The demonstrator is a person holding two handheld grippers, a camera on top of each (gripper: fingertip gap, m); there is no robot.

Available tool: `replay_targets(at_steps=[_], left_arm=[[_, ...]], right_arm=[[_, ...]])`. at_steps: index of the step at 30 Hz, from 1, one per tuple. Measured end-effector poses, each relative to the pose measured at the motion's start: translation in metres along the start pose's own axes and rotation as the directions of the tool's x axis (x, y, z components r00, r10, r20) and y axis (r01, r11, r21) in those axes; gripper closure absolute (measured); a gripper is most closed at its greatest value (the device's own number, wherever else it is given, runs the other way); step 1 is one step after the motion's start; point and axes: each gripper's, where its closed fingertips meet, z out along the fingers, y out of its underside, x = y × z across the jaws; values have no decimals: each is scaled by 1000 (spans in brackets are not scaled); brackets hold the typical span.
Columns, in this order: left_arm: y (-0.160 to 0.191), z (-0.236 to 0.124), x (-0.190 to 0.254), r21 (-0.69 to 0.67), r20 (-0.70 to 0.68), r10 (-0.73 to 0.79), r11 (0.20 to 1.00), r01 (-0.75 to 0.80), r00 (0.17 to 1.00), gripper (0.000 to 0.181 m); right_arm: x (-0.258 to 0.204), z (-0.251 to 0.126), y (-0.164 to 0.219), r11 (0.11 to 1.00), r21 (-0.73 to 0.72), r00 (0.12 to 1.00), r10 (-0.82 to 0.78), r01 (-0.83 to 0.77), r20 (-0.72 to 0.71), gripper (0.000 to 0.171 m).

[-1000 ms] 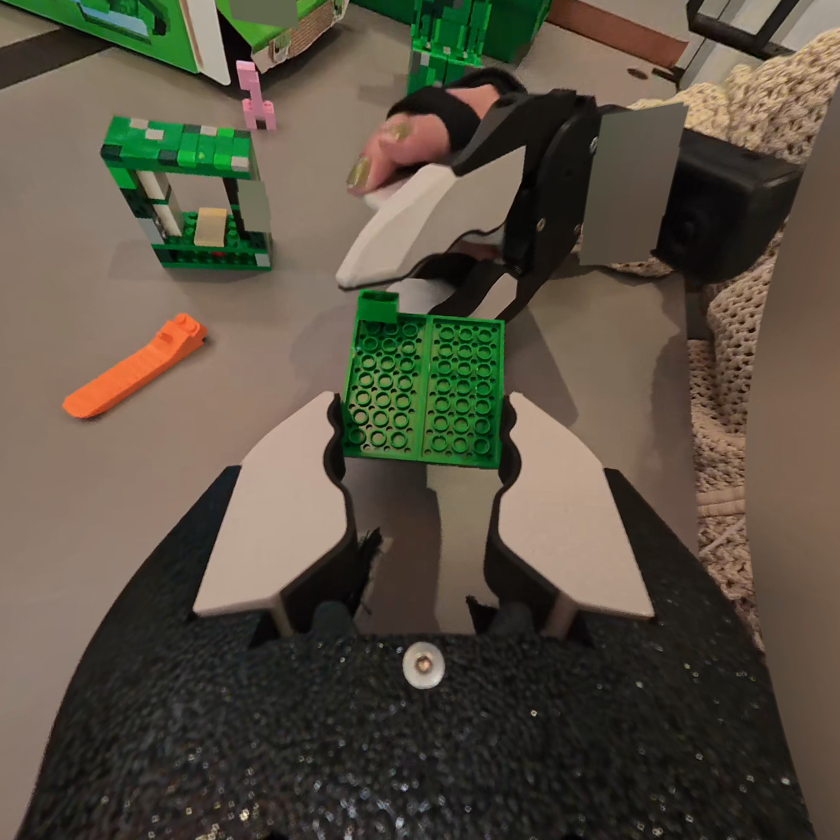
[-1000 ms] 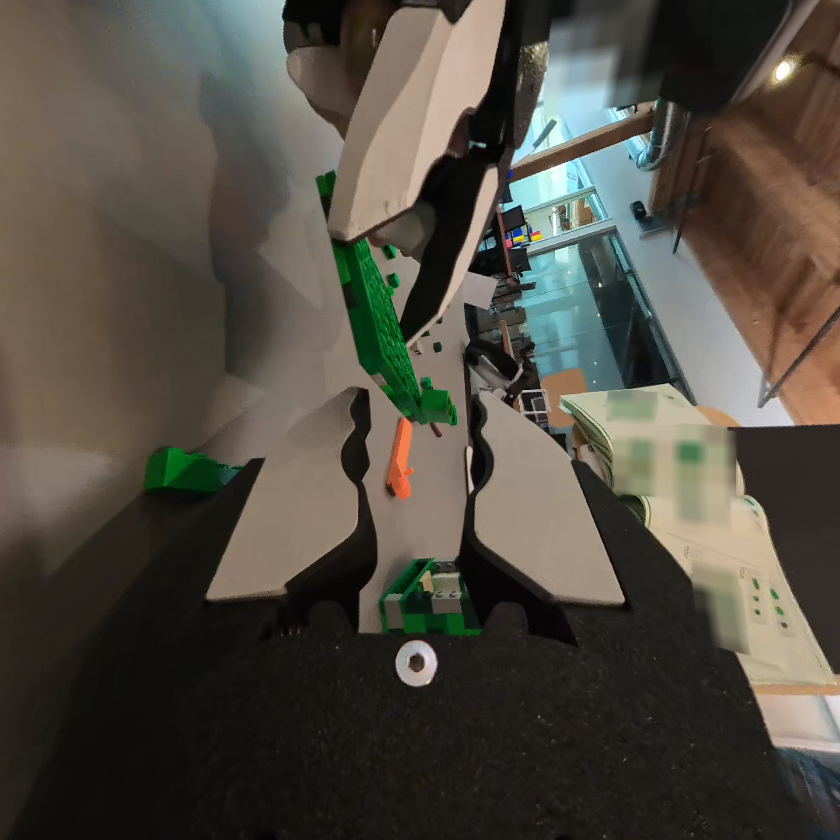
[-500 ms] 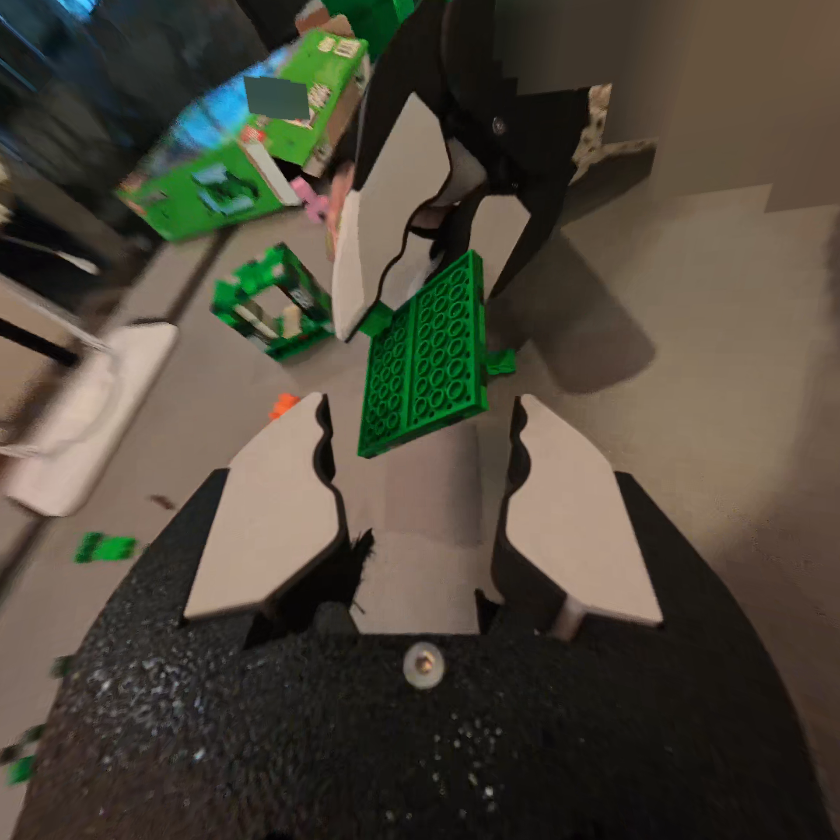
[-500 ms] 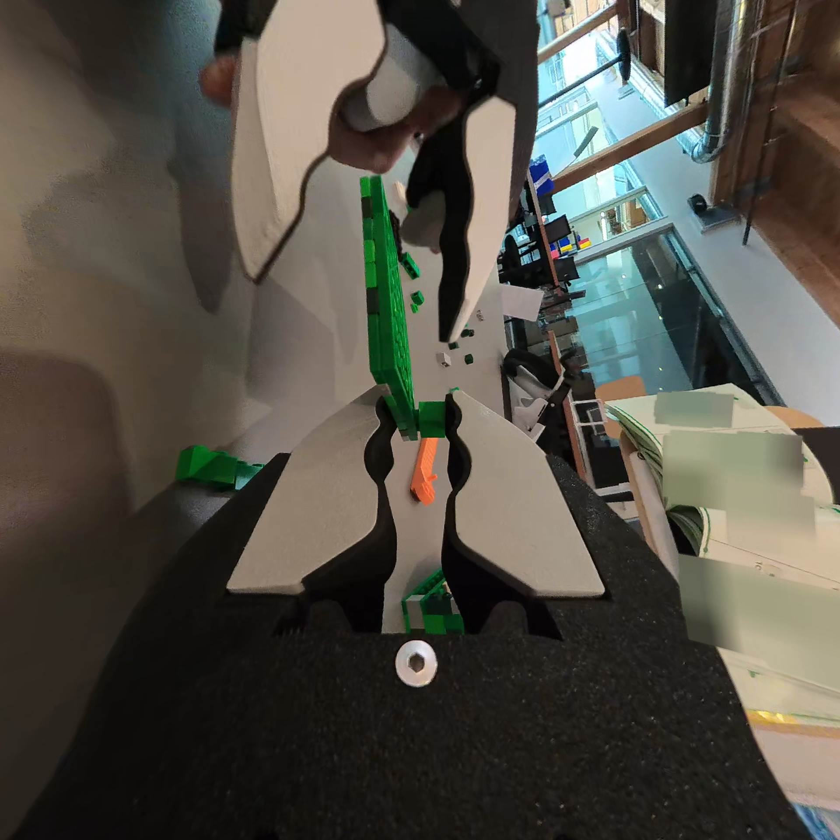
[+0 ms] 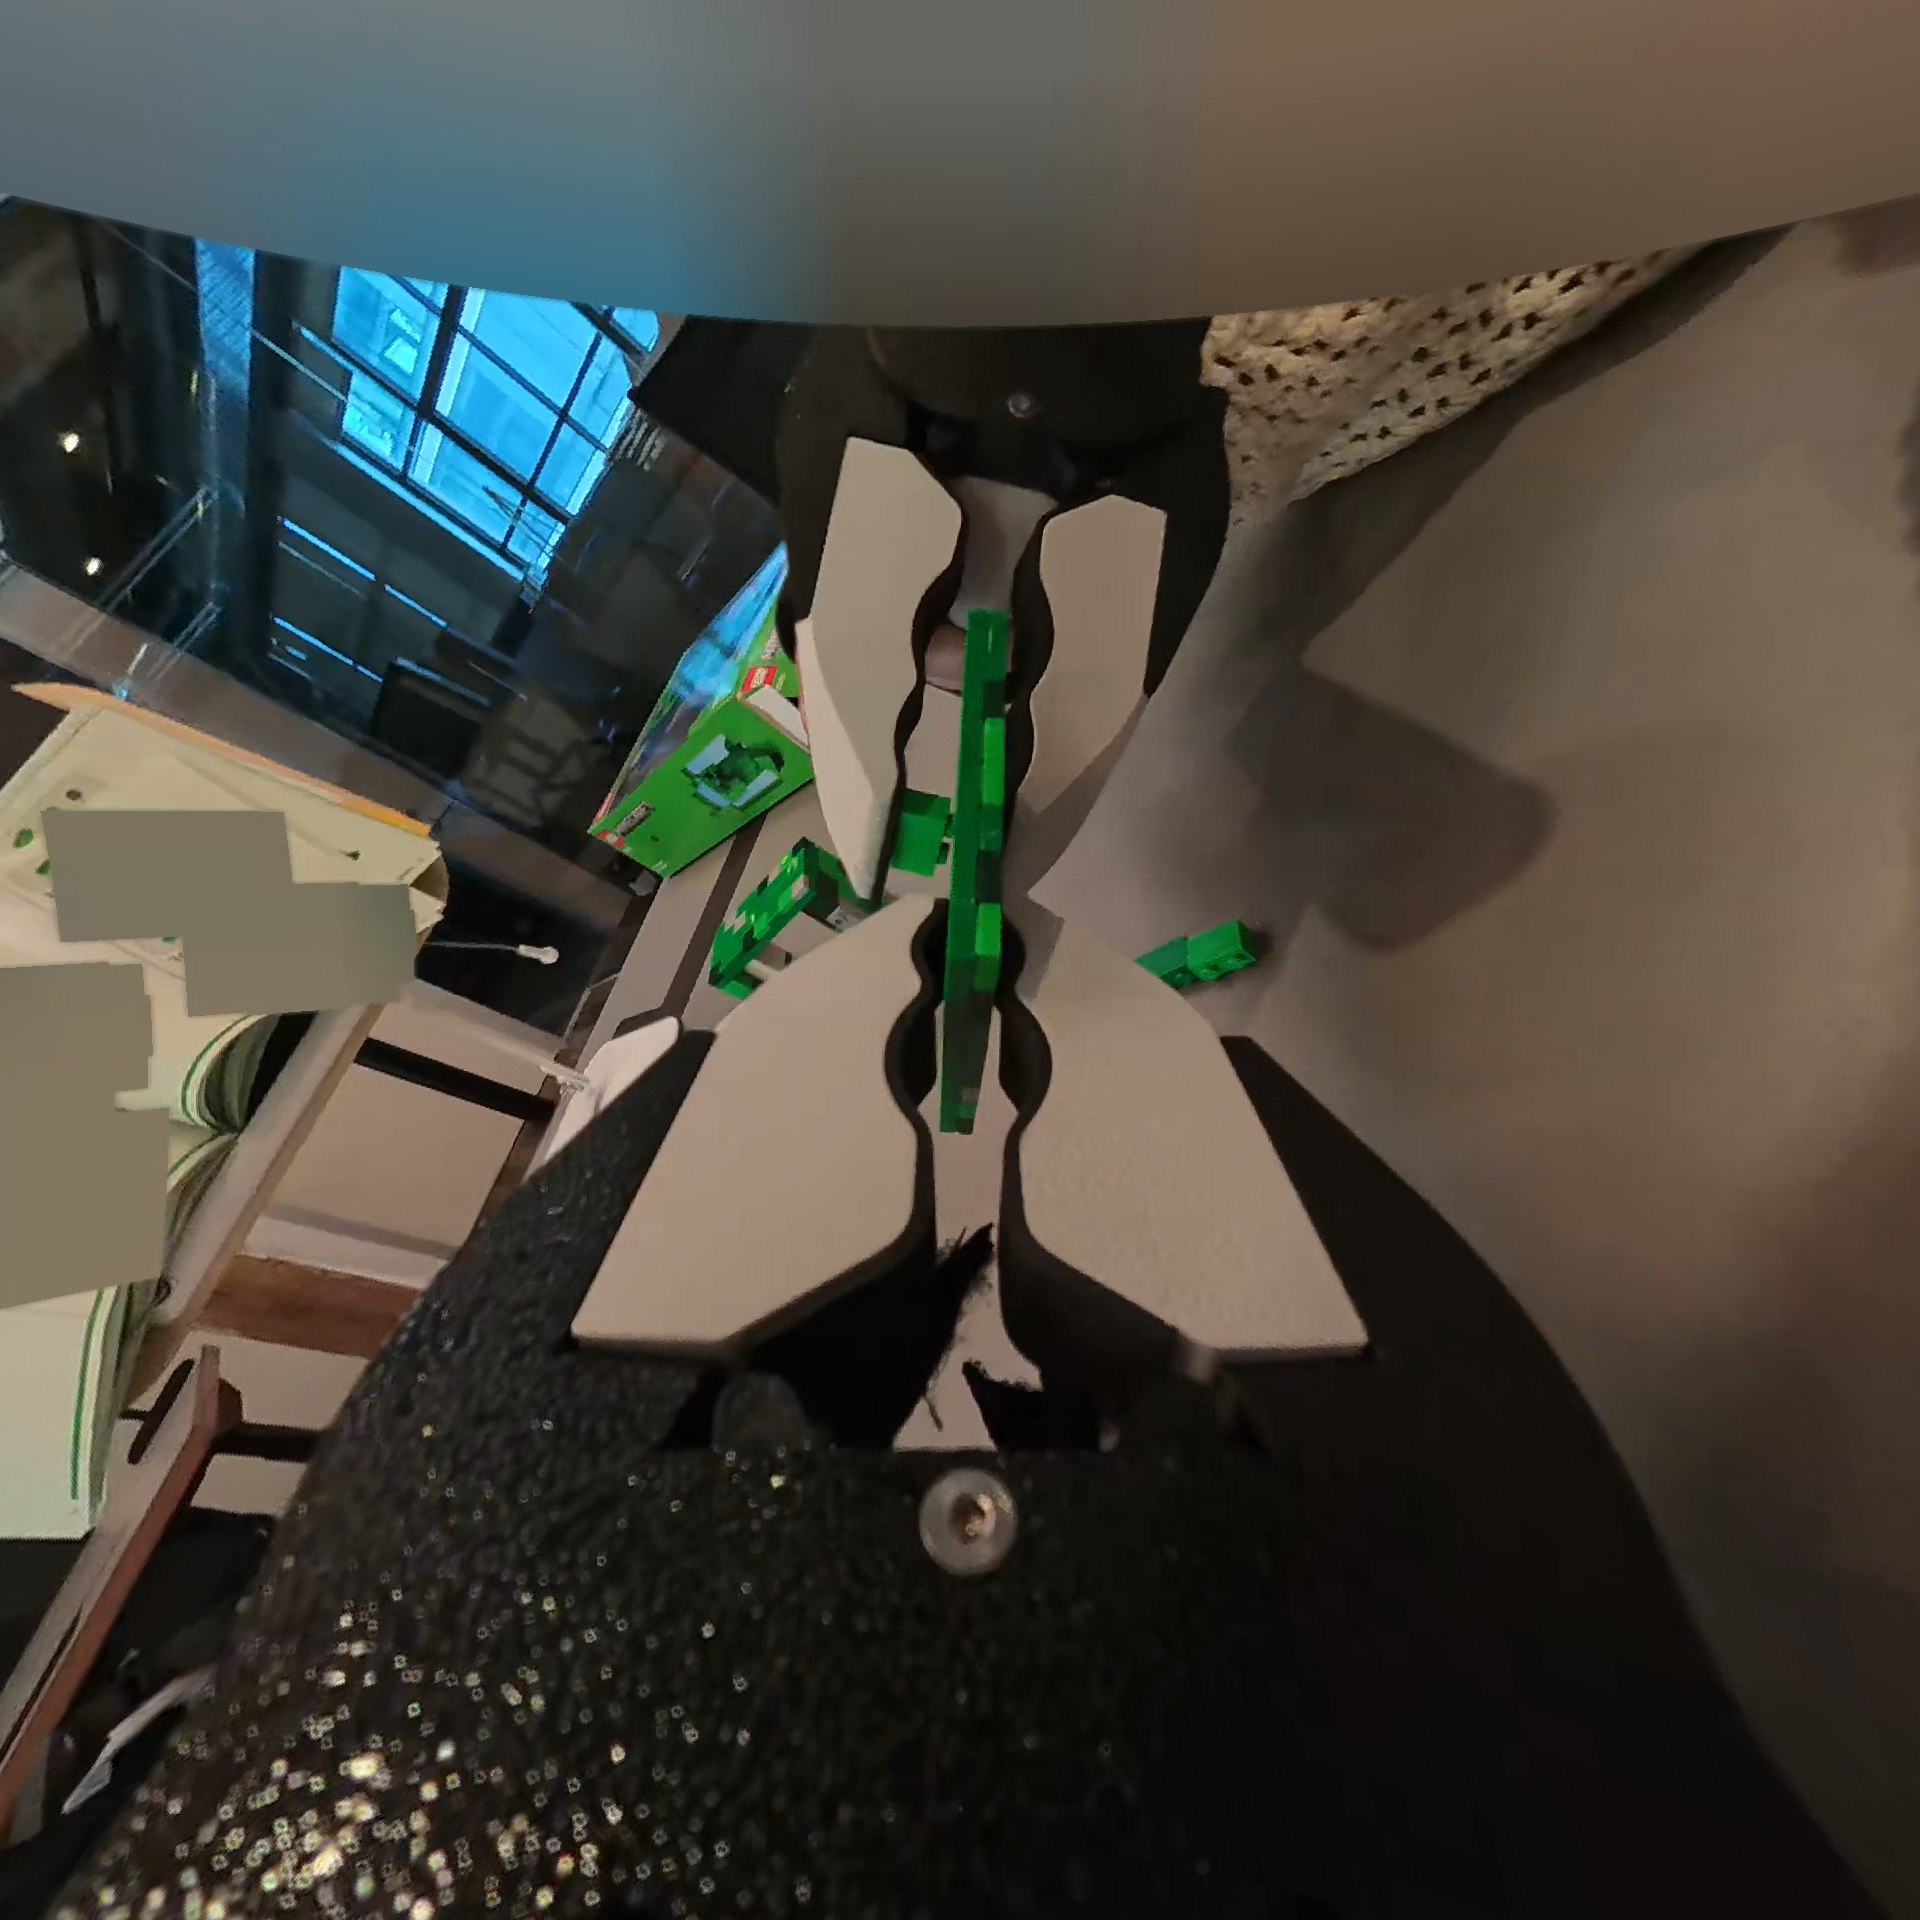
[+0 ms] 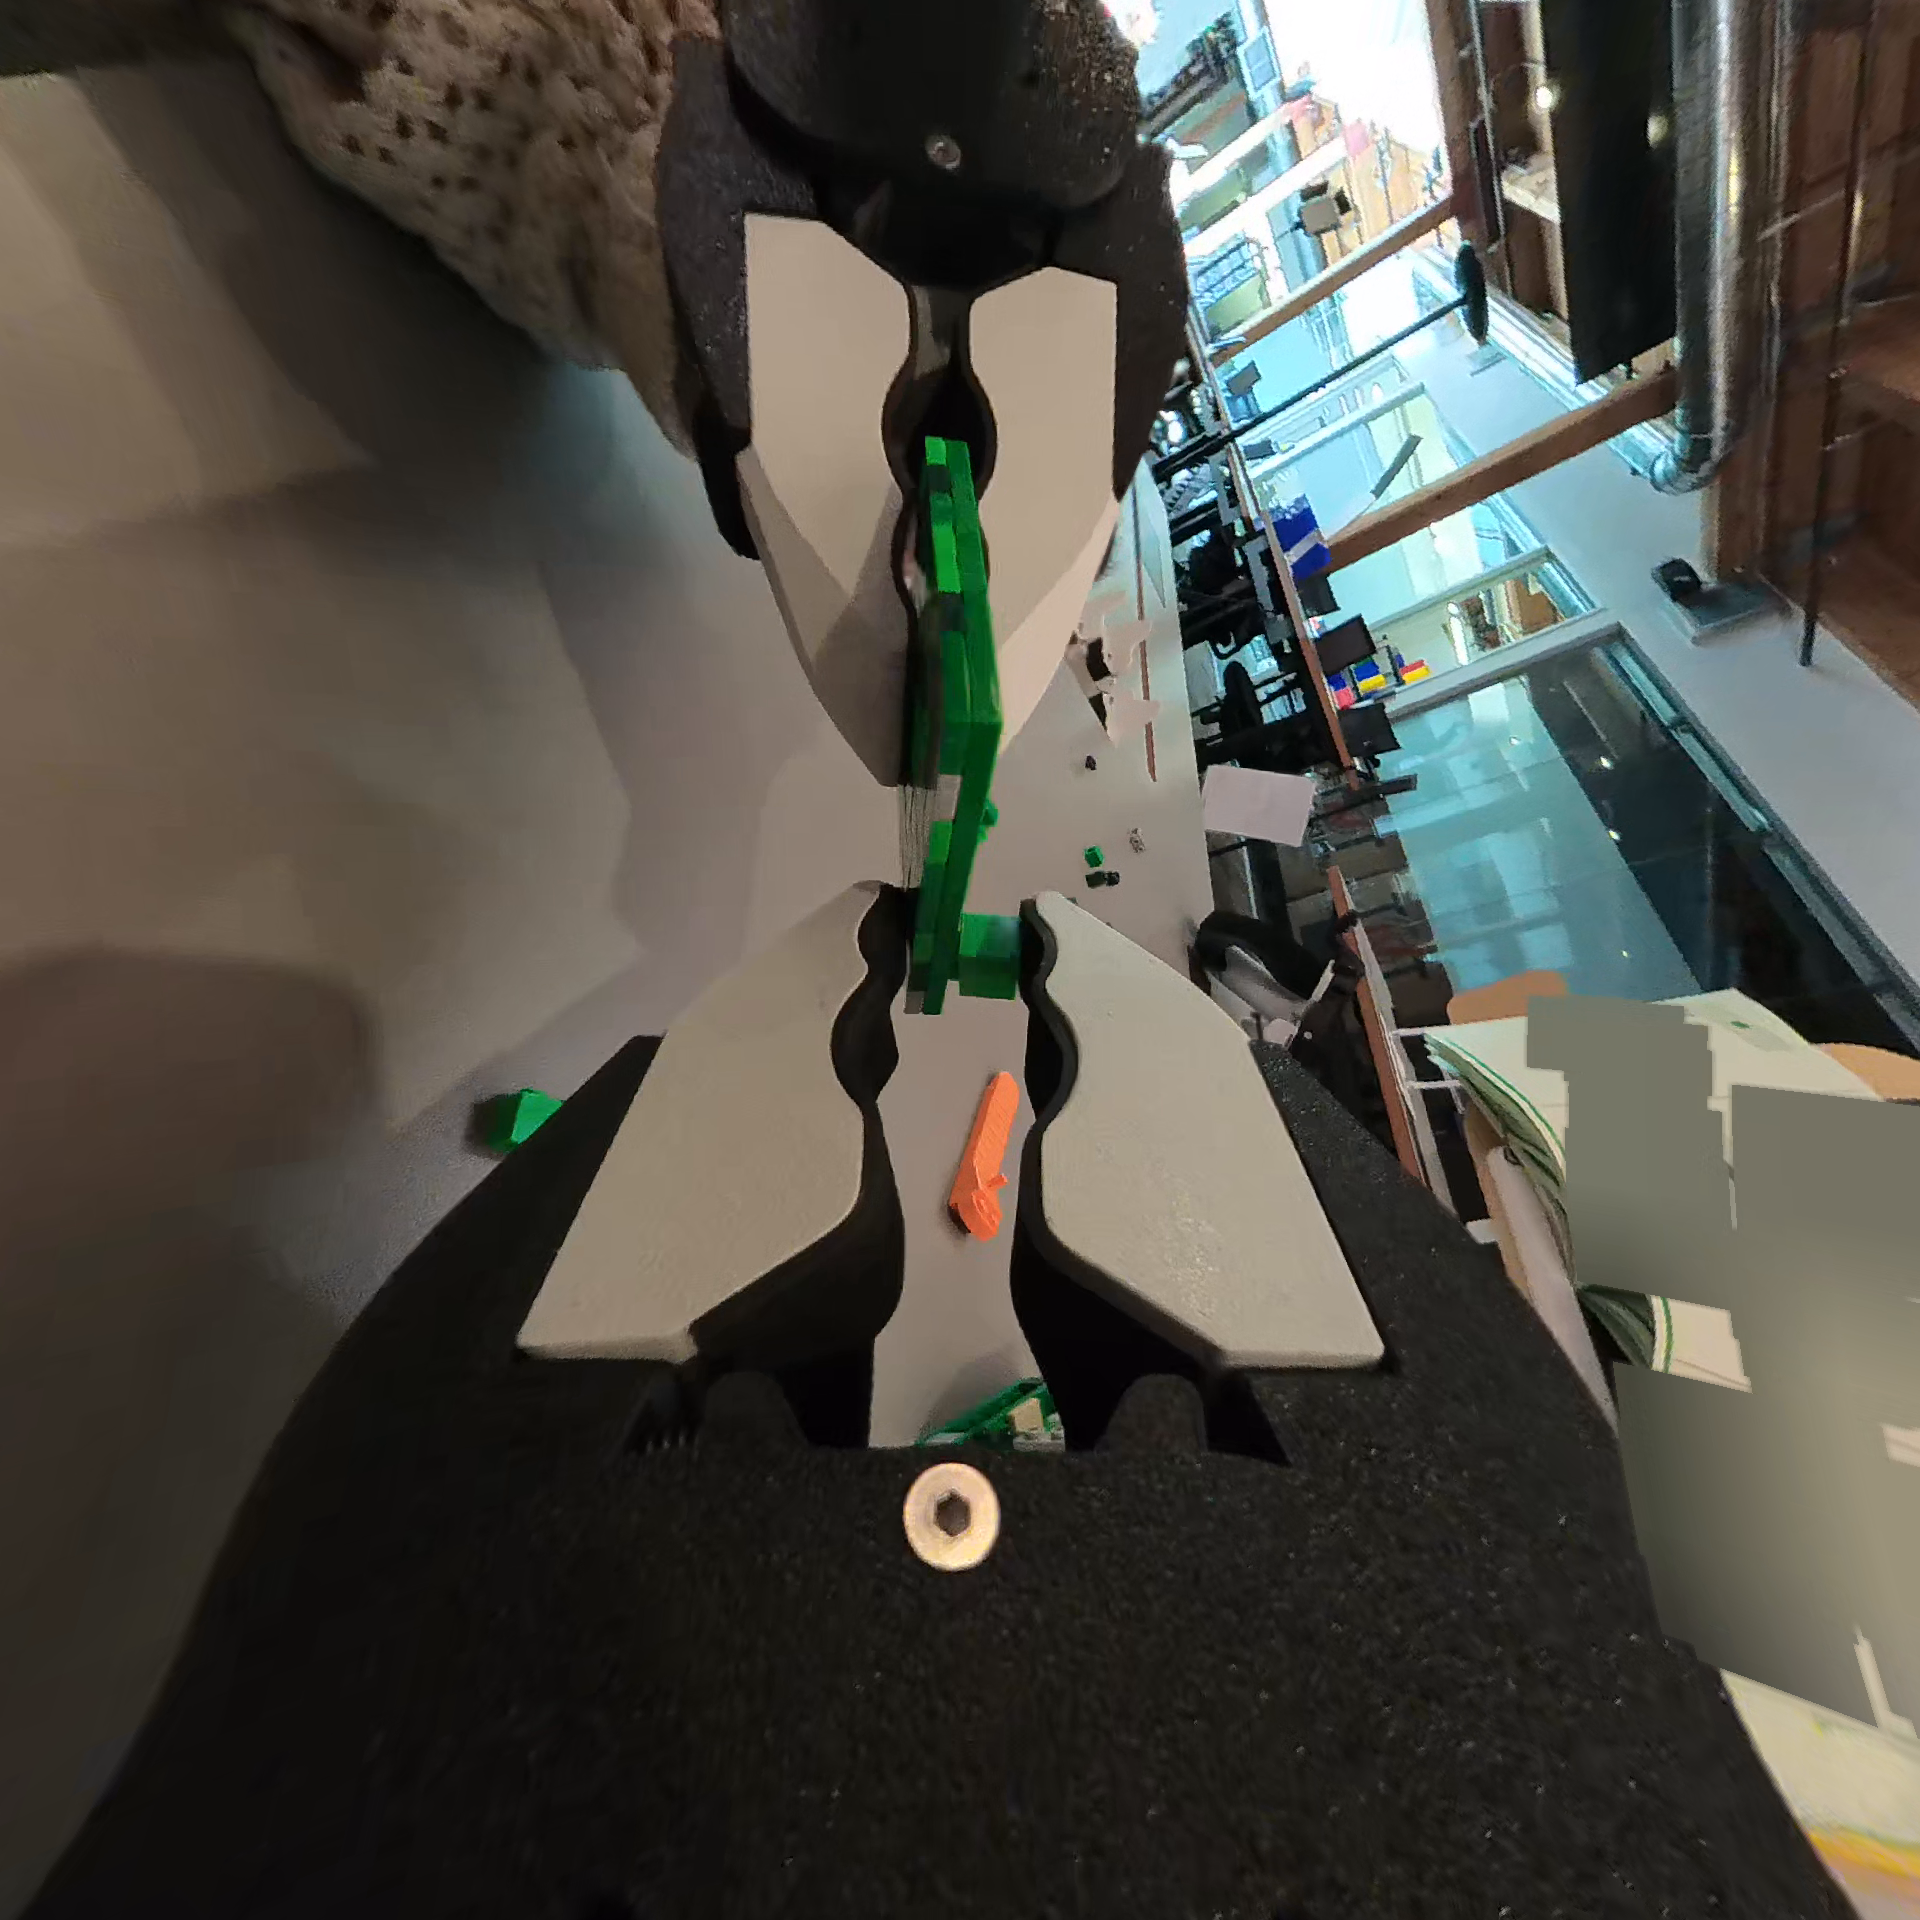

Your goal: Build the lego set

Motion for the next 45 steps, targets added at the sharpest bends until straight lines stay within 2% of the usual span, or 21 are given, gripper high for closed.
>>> replay_targets(at_steps=[4,8,10,20,29,38,42,45], left_arm=[[2,3,4,-23,-19,0,1000,0,1000,175],[11,9,5,-128,-10,64,990,-65,998,175],[12,9,6,-137,-12,76,988,-77,997,175],[-8,-1,2,83,-32,-45,995,47,998,175],[-17,-10,-7,201,-2,-81,976,80,997,175],[-19,-8,-3,189,1,-32,981,31,999,175],[-23,-4,3,181,-25,4,984,1,1000,175],[-26,-5,3,184,-15,9,983,-6,1000,175]], right_arm=[[-6,-2,2,999,-23,998,24,-23,56,151],[-9,3,18,971,-220,995,-77,90,70,151],[-10,4,21,953,-278,992,-107,123,71,151],[-4,-6,-5,992,-102,989,91,-79,116,151],[7,-8,-15,957,-274,983,136,-99,119,151],[5,-13,-14,912,-402,980,148,-84,130,152],[-4,-19,-14,911,-408,967,151,-56,204,151],[-3,-21,-14,911,-405,968,161,-71,192,151]])
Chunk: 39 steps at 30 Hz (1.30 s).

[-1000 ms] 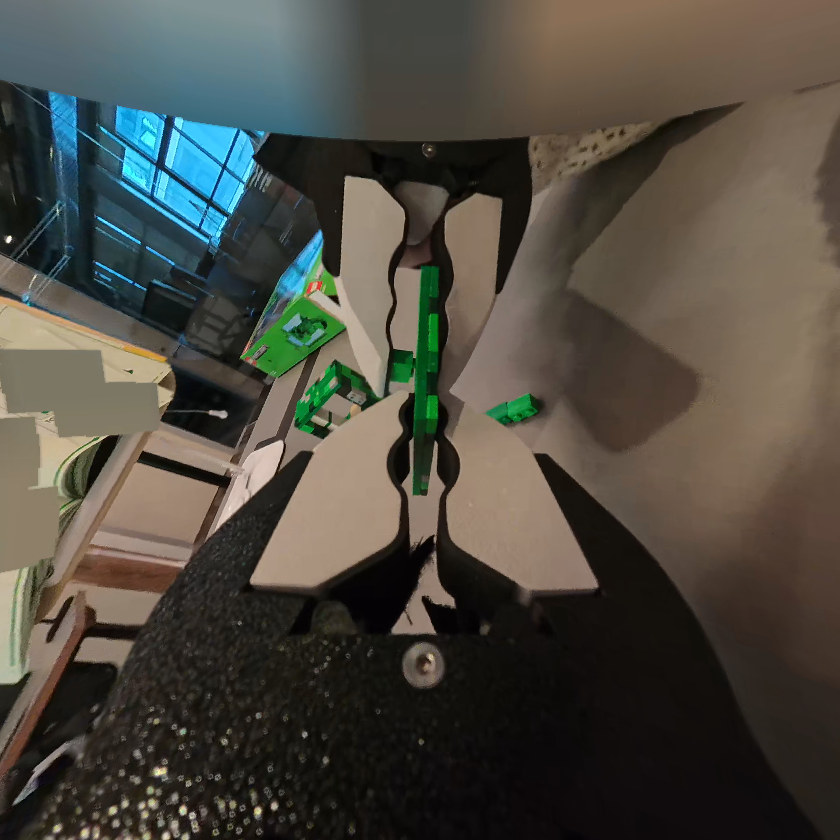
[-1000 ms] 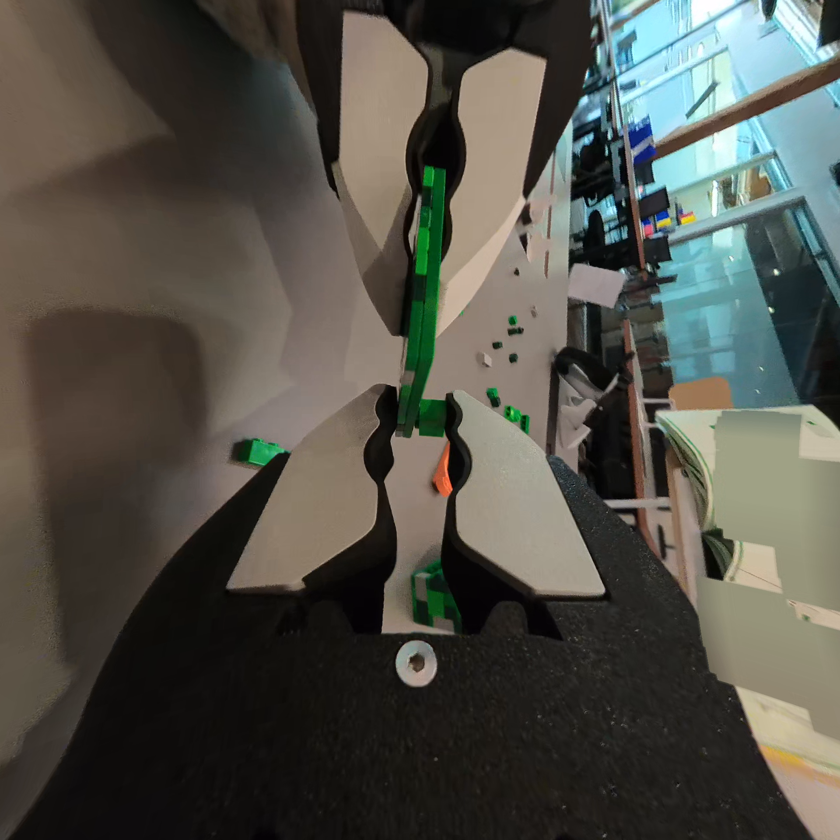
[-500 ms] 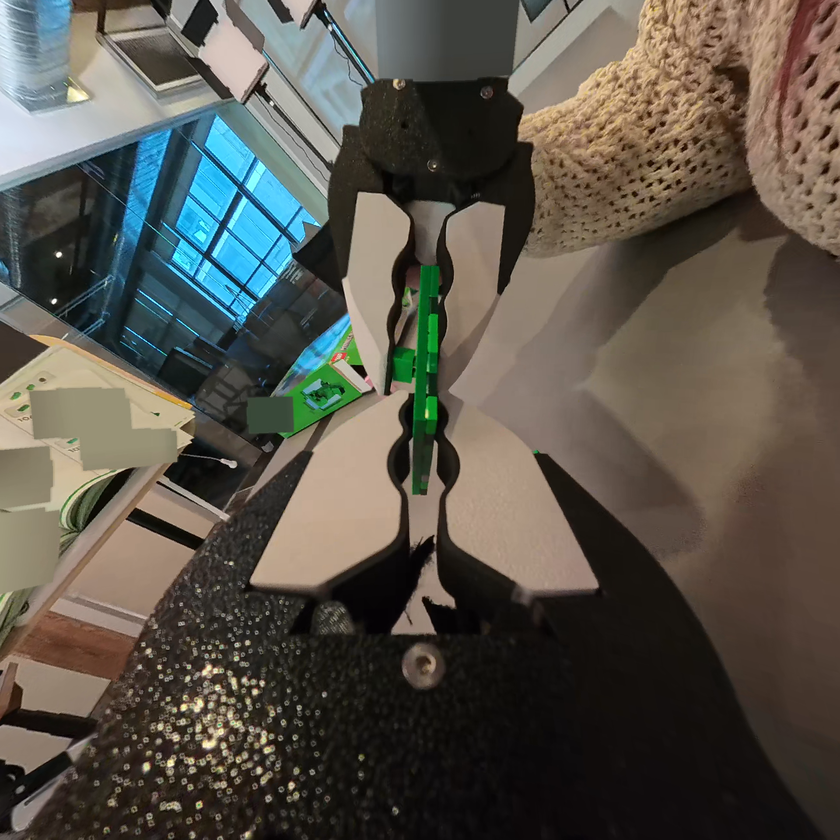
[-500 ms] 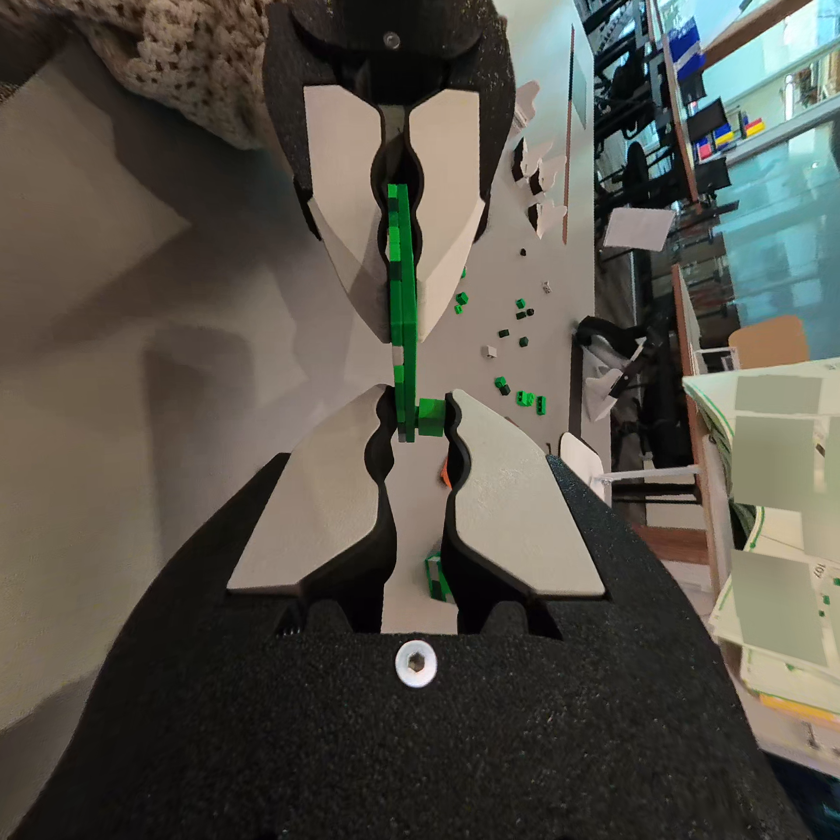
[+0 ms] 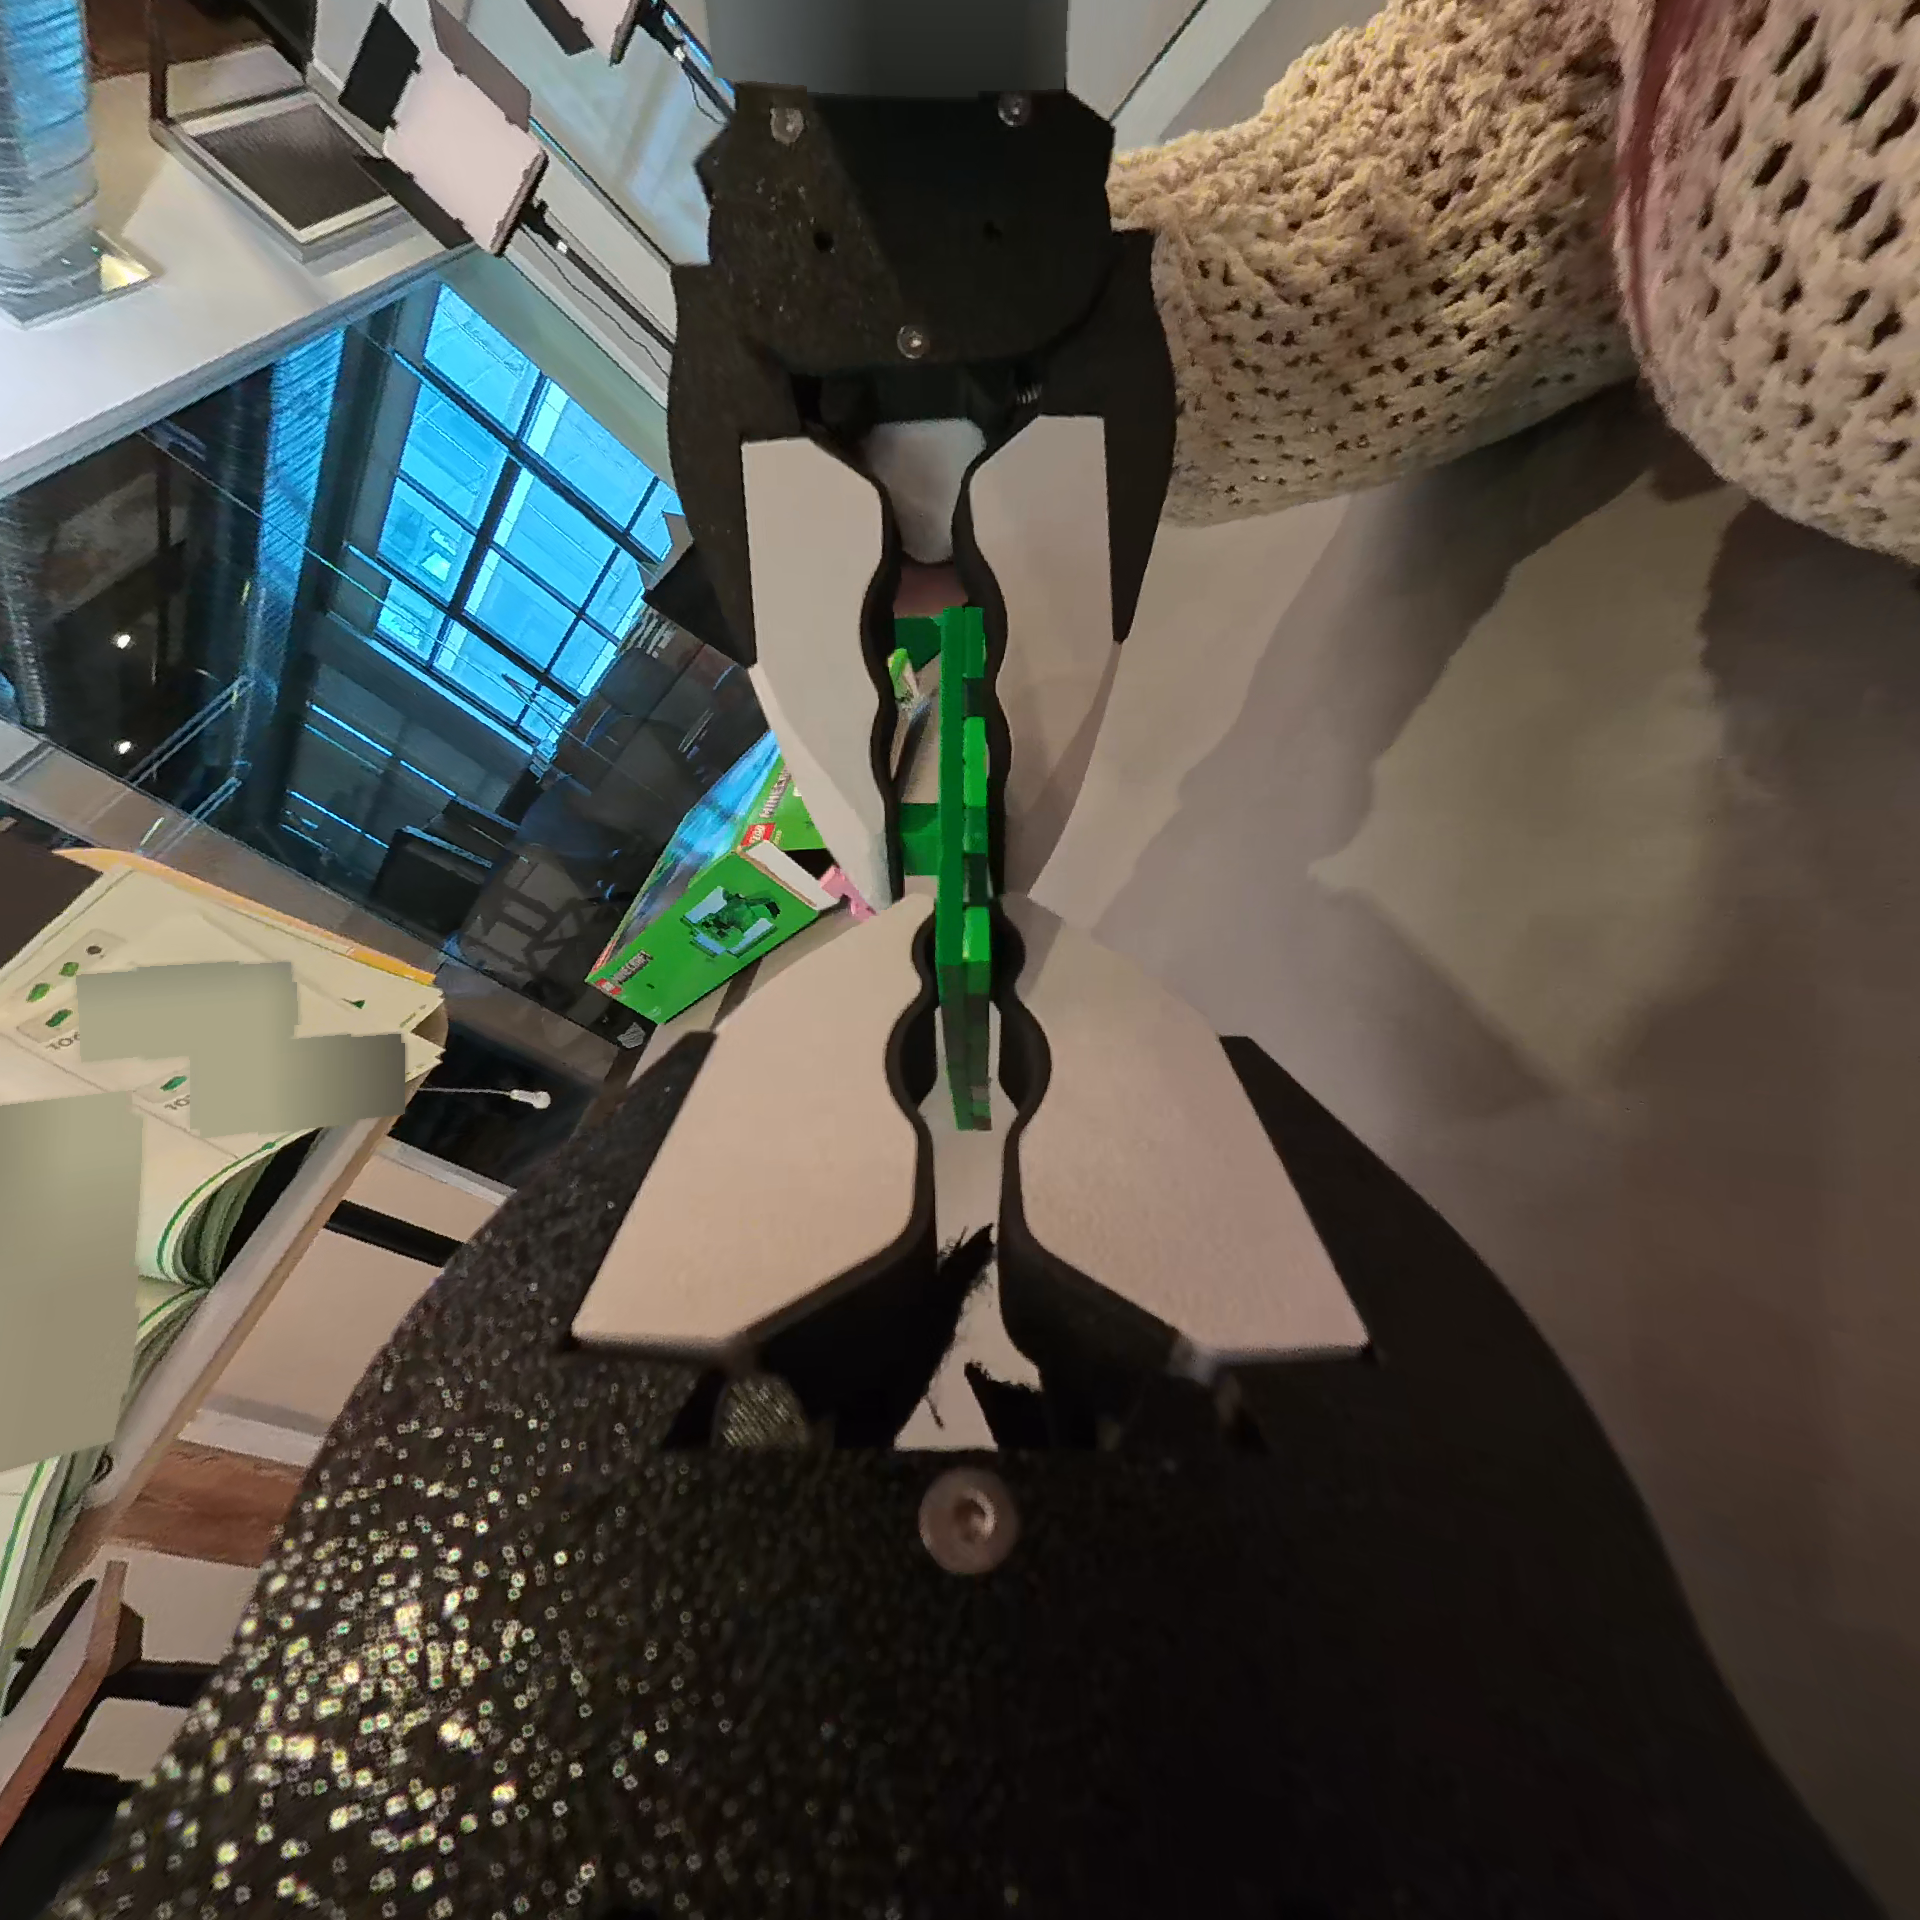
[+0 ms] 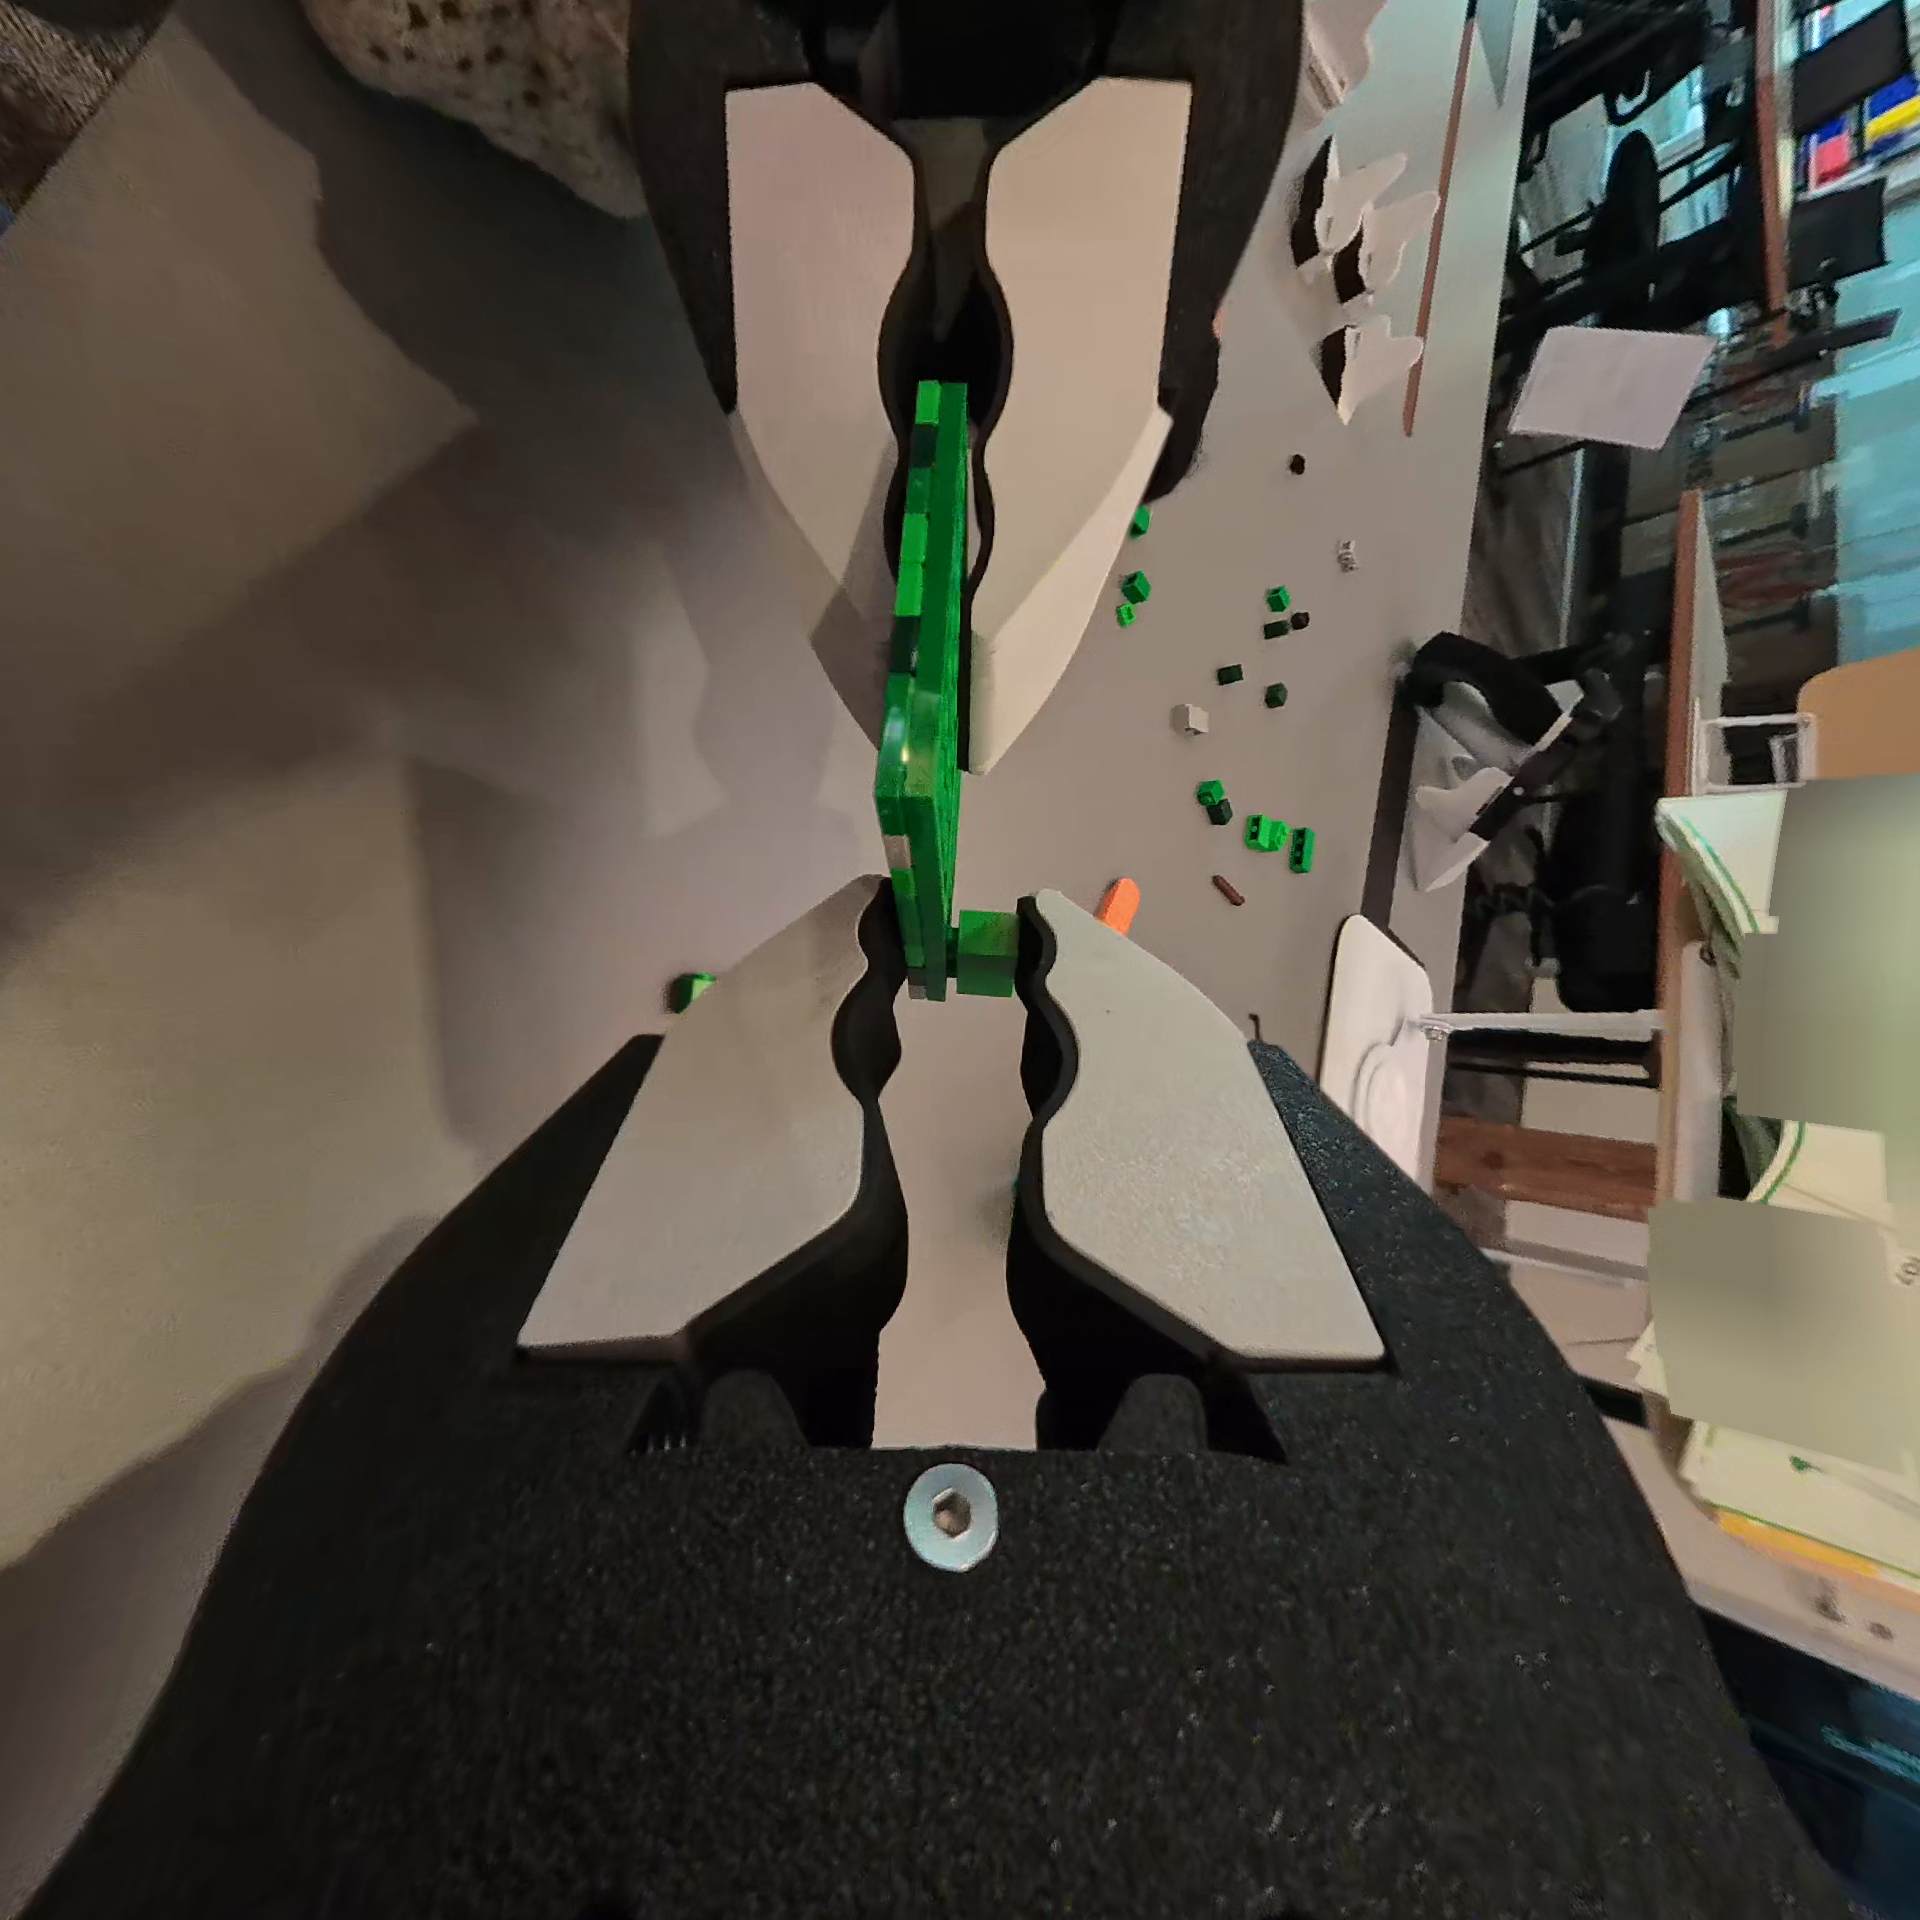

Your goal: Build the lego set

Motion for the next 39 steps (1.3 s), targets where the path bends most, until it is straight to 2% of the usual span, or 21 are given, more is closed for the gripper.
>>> replay_targets(at_steps=[5,9,14,29,39], left_arm=[[-11,-3,-1,50,12,-12,999,12,1000,175],[-22,-5,-1,99,5,-16,995,16,1000,175],[-31,-6,-3,105,1,4,994,-4,1000,175],[-31,-5,-2,93,-12,14,996,-13,1000,175],[-32,-7,-2,111,8,2,994,-3,1000,175]], right_arm=[[1,-8,-7,998,28,998,57,-57,-7,151],[1,-18,-17,997,80,1000,-8,10,-29,151],[3,-25,-23,995,103,1000,7,-4,-30,151],[0,-24,-19,993,85,996,85,-86,19,151],[2,-23,-22,988,128,995,95,-92,-15,151]])
